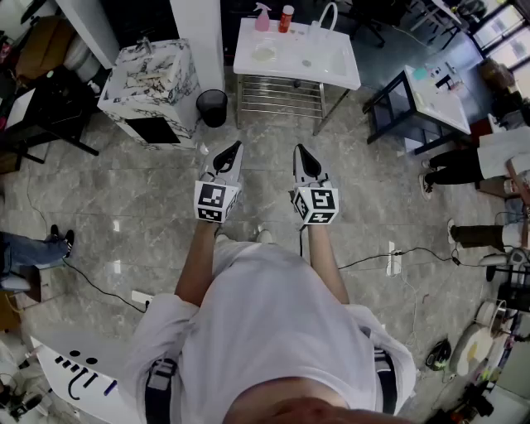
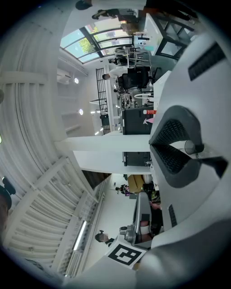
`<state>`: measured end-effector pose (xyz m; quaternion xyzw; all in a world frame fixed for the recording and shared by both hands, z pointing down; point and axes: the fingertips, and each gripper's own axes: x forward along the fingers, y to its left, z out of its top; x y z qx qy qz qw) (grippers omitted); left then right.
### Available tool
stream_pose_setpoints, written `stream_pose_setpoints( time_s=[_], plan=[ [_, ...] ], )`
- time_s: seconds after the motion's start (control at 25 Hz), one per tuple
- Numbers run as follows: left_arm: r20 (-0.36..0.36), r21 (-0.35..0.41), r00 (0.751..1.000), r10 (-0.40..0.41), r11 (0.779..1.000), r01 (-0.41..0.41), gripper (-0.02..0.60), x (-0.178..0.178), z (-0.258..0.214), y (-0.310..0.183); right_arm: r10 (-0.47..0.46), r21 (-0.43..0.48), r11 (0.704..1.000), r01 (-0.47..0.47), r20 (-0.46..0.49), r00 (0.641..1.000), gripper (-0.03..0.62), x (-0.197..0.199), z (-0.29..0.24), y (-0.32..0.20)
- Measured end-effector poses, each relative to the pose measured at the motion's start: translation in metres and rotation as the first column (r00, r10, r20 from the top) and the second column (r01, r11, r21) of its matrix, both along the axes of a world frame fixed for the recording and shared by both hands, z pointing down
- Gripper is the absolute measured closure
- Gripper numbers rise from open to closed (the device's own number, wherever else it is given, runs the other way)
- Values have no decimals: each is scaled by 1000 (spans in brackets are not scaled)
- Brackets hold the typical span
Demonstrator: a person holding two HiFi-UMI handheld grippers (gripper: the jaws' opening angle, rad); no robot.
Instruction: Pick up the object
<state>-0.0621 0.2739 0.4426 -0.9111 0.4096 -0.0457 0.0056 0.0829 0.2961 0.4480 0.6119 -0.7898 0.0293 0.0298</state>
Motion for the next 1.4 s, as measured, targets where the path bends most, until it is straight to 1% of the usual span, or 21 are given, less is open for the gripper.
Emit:
stream_pose_setpoints(
  time_s=[0.24, 0.56, 0.68, 0.8, 0.96, 1.08, 1.2, 1.32, 1.4],
  plan=[
    [19, 12, 1000, 12, 1000, -12, 584, 10, 5, -1, 14, 25, 1000, -14, -6, 1000, 591, 12, -3, 0],
    [50, 2, 999, -8, 1000, 8, 584, 30, 15, 2, 2, 17, 1000, -2, 16, 1000, 591, 40, 10, -5],
    [75, -13, 996, -45, 999, 46, 584, 25, 25, 3, -18, 15, 1000, 18, 26, 999, 591, 44, 21, -7],
    [81, -38, 994, -73, 996, 77, 584, 23, 36, 7, -45, -2, 999, 45, 15, 999, 591, 52, 37, -7],
    [110, -58, 988, -106, 992, 113, 584, 15, 47, 2, -54, -23, 998, 54, 32, 998, 591, 64, 50, -29],
    [114, -64, 986, -126, 989, 134, 584, 8, 51, -13, -55, -27, 998, 56, 48, 997, 591, 66, 51, -45],
    [105, -49, 985, -136, 989, 142, 584, 9, 48, -39, -66, -13, 998, 66, 36, 997, 591, 64, 47, -65],
    [92, -29, 987, -133, 990, 136, 584, 12, 48, -78, -72, -10, 997, 72, 31, 997, 591, 60, 45, -92],
    [81, -13, 988, -129, 991, 130, 584, 14, 46, -113, -66, -8, 998, 66, 35, 997, 591, 60, 40, -114]
  ],
)
